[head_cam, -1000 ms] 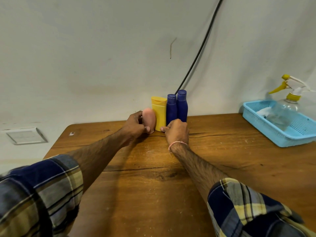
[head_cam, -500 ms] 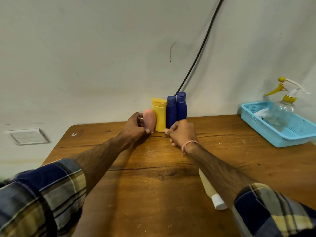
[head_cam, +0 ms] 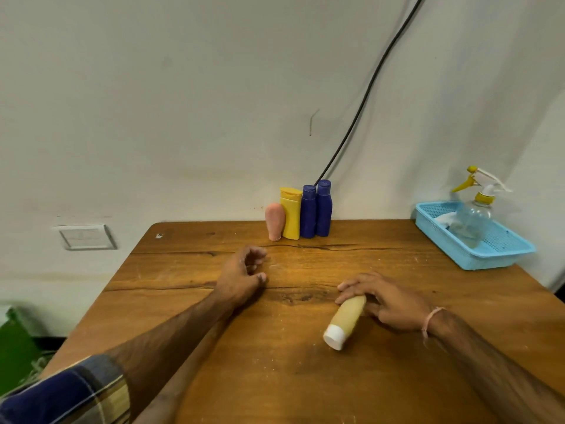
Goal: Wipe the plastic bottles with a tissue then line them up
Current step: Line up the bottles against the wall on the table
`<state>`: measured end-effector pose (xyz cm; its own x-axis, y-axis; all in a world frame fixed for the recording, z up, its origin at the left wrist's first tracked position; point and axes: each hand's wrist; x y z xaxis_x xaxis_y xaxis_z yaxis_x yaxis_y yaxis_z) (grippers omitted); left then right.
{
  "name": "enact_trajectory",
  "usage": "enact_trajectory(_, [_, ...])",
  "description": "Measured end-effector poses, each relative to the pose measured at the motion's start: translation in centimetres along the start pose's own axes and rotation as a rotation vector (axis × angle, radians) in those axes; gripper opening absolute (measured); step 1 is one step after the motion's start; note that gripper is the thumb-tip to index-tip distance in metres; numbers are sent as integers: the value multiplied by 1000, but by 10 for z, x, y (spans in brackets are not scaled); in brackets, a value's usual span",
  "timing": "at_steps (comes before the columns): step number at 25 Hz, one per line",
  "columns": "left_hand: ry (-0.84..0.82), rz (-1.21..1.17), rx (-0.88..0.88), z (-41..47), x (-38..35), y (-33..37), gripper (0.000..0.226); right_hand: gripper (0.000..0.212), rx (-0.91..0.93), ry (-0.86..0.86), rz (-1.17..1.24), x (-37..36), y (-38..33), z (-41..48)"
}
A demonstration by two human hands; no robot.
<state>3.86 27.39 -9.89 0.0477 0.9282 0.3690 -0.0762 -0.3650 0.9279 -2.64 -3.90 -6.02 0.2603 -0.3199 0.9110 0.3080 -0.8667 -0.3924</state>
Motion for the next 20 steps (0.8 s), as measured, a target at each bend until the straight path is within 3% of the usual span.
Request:
enact_trajectory(3, [-127, 97, -51, -24, -9, 7, 33, 38, -84, 189, 324, -17, -31, 14])
enact_trajectory(6, [-165, -151, 37, -33, -16, 16, 54, 31, -190, 305, 589, -36, -73, 39])
enact_trajectory(8, [-83, -416, 135, -34, -17, 24, 77, 25, -201, 270, 655, -47, -92, 58])
enact_trajectory(10, [45, -534, 164, -25, -10, 29, 78, 17, -201, 217, 721, -52, -103, 73])
enact_trajectory(13, [147, -324, 89, -2, 13, 27, 52, 17, -223, 318, 912, -57, -105, 93])
enact_trajectory(15, [94, -156, 59, 14, 30, 25, 40, 20, -264, 477, 1086, -57, -104, 106])
enact_trajectory(18, [-128, 232, -25, 30, 39, 28, 40, 23, -243, 605, 1204, -54, -105, 123])
enact_trajectory(20, [-126, 328, -63, 40, 38, 27, 50, 21, -203, 632, 1203, -56, -103, 131])
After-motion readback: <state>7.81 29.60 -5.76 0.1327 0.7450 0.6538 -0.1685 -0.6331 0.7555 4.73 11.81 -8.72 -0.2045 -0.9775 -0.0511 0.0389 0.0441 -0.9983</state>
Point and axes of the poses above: each hand's wrist, its own z-axis towards the middle knuckle, its own x-axis out of the back of the hand, y = z × x, and after that the axes turned 3 degrees about y, right-handed
